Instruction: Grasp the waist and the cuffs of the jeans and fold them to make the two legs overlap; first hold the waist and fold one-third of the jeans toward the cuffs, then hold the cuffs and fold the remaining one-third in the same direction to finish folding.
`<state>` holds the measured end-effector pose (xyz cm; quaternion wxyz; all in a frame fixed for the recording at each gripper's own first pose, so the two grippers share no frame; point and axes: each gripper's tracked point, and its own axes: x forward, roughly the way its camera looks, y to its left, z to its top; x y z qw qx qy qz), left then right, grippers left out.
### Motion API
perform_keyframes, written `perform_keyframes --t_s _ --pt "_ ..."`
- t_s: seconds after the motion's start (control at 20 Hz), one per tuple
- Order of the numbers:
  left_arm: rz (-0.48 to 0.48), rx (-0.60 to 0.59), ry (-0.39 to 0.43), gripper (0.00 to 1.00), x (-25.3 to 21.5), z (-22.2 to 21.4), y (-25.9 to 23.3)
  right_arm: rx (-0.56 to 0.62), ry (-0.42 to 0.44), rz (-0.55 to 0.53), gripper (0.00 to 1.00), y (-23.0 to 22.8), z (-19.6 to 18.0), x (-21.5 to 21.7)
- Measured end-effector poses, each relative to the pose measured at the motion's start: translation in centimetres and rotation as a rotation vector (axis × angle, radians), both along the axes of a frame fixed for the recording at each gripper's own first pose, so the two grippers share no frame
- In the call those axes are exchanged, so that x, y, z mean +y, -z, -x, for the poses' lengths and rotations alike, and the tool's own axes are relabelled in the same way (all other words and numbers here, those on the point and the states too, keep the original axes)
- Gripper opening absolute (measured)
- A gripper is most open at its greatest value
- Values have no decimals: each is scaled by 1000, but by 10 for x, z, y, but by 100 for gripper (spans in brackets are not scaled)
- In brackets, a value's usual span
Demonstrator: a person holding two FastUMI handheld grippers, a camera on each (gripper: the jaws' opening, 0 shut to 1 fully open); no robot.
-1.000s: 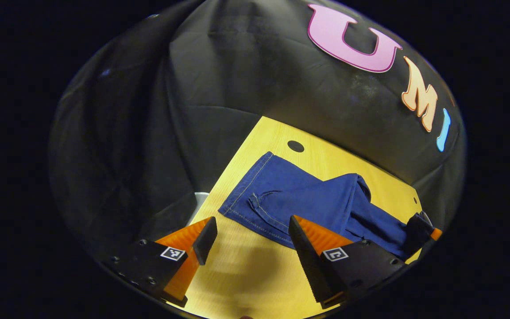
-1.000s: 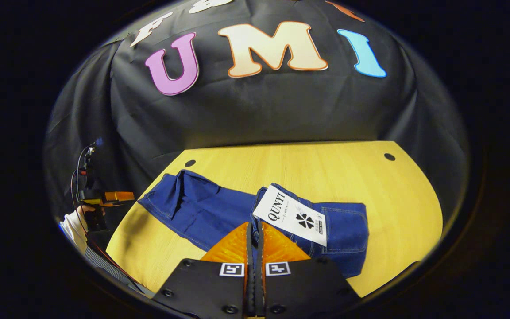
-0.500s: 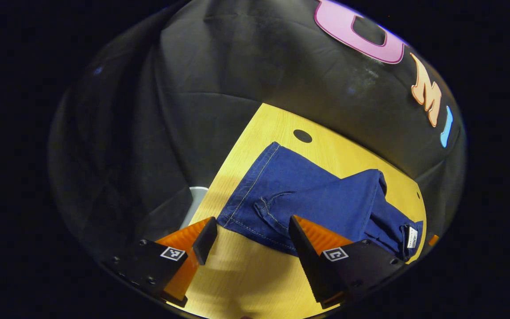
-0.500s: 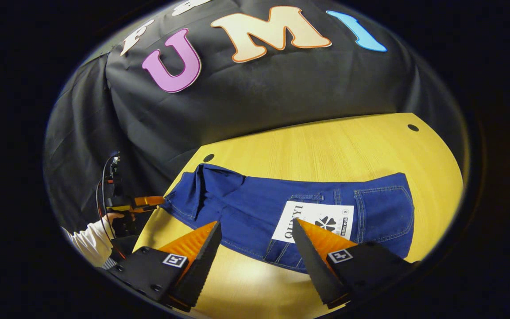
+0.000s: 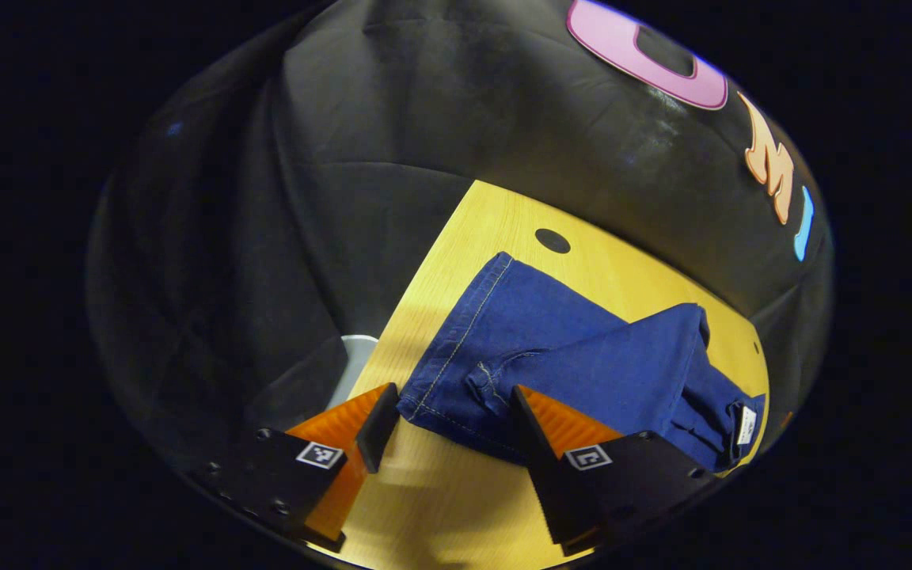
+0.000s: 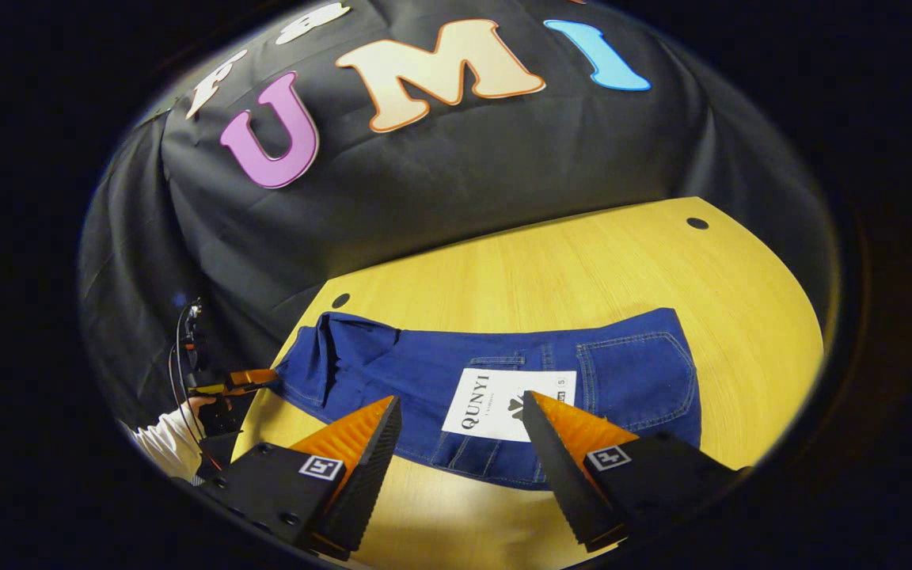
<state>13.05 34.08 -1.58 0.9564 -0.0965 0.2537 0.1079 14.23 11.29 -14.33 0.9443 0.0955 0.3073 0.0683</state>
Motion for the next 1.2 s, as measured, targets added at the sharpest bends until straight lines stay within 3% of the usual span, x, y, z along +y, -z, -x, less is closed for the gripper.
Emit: perform_keyframes --t_s 0.05,0.25,0.3,0.5,0.65,0.85,1.05,1.2 --pt "-22 7 -14 70 6 -1 0 3 7 -5 95 1 0 -2" --pt "-49 11 -27 32 13 0 -1 20 1 14 95 6 3 -4" --pt "-55 17 -30 30 15 1 0 23 0 18 95 8 3 -5" --pt "18 9 -25 0 11 3 -4 19 13 27 95 4 3 -16" --pt "147 -58 -36 0 3 4 -19 11 47 24 95 0 4 -32" --pt "350 -252 26 0 -32 2 -73 7 90 13 95 -4 8 -53" --pt "297 -292 102 0 -61 17 -100 -9 104 -5 95 -10 6 -68" --pt "226 -291 185 0 -120 12 -116 -19 98 -1 95 -15 8 -78"
